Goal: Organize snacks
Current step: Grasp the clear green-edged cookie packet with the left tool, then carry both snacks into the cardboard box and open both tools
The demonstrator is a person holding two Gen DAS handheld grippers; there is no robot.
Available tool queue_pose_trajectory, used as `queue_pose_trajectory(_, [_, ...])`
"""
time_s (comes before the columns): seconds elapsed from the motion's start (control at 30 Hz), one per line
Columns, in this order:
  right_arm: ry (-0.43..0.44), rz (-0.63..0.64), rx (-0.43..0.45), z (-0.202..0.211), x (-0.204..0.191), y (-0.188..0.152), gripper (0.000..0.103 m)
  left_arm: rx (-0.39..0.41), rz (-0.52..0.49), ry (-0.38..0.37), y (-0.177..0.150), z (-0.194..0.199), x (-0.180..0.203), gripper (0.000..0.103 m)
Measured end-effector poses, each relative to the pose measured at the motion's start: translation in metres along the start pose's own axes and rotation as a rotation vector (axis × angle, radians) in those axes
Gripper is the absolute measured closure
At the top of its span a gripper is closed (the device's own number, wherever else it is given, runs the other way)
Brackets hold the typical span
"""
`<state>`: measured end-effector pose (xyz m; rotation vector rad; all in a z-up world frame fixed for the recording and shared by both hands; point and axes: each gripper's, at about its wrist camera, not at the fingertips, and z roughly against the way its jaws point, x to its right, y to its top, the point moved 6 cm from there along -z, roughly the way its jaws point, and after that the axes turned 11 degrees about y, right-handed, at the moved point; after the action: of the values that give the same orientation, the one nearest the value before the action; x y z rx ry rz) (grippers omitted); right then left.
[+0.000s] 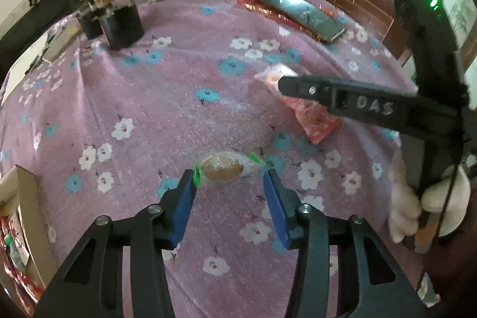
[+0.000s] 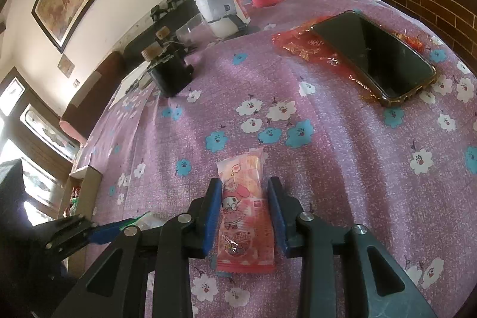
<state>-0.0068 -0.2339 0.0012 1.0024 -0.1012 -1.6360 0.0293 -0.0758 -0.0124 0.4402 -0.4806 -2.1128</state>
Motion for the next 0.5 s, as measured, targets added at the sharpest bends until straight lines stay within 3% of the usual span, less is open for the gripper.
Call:
queue_pose_trajectory(0.1, [0.005,-0.008,-0.003,0.001,0.000,0.000,0.069,0.048,-0.022,0.056,0.003,0.003,-0.002,0.058])
queue_pose_trajectory(0.3, [0.009,0.001,-0.013,0.001,-0.003,-0.002,0.061,0.039,-0.074,0.100,0.003,-0.014,0.008,0.058])
queue_pose_trajectory(0.5, [-0.033,0.052,-0.021,-0.001,-0.009,-0.004,0.061,0.039,-0.024,0.102,0.009,-0.022,0.007,0.058])
